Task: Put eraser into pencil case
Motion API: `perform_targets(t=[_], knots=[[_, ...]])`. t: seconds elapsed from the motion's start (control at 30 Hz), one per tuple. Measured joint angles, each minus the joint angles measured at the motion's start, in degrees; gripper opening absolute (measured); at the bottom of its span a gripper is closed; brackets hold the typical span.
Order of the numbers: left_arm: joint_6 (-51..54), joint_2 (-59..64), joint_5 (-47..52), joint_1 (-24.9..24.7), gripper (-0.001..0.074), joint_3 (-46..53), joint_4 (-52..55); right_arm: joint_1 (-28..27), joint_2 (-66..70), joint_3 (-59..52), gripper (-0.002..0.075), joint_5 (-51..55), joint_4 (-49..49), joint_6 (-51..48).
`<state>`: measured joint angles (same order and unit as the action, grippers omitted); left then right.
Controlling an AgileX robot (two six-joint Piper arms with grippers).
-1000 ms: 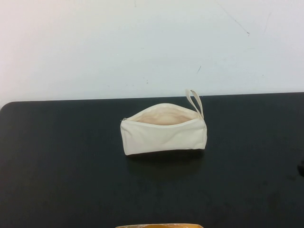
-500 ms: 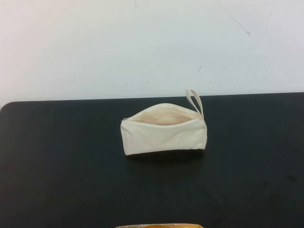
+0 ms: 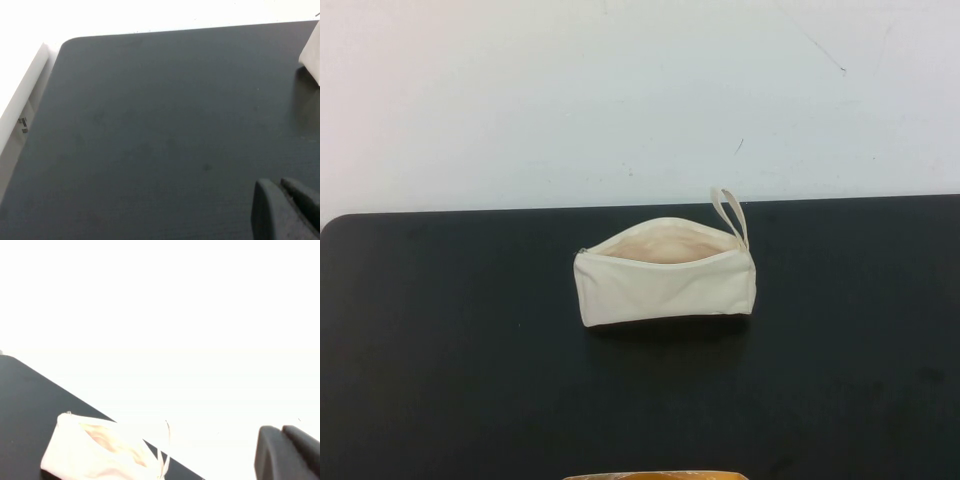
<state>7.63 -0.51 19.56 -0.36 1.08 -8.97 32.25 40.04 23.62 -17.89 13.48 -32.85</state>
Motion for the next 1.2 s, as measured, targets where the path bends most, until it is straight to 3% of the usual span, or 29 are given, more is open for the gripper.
perform_targets(t=[0.27, 0.53, 0.77, 1.2], knots=[[0.00, 0.00, 0.00, 0.00, -0.0001, 0.00, 0.00, -2.42, -4.38, -0.09, 0.0000, 5.64, 0.42, 0.00], [0.00, 0.00, 0.00, 0.00, -0.0001, 0.00, 0.00, -20.08, -15.76, -0.09, 0.0000, 14.68, 0.51, 0.00], [0.00, 0.00, 0.00, 0.00, -0.0001, 0.00, 0.00, -31.87, -23.60, -0.09, 0.0000, 15.88, 0.51, 0.00], [0.00, 0.00, 0.00, 0.00, -0.0001, 0.00, 0.10, -33.73, -28.41, -0.09, 0.0000, 16.75, 0.51, 0.00]])
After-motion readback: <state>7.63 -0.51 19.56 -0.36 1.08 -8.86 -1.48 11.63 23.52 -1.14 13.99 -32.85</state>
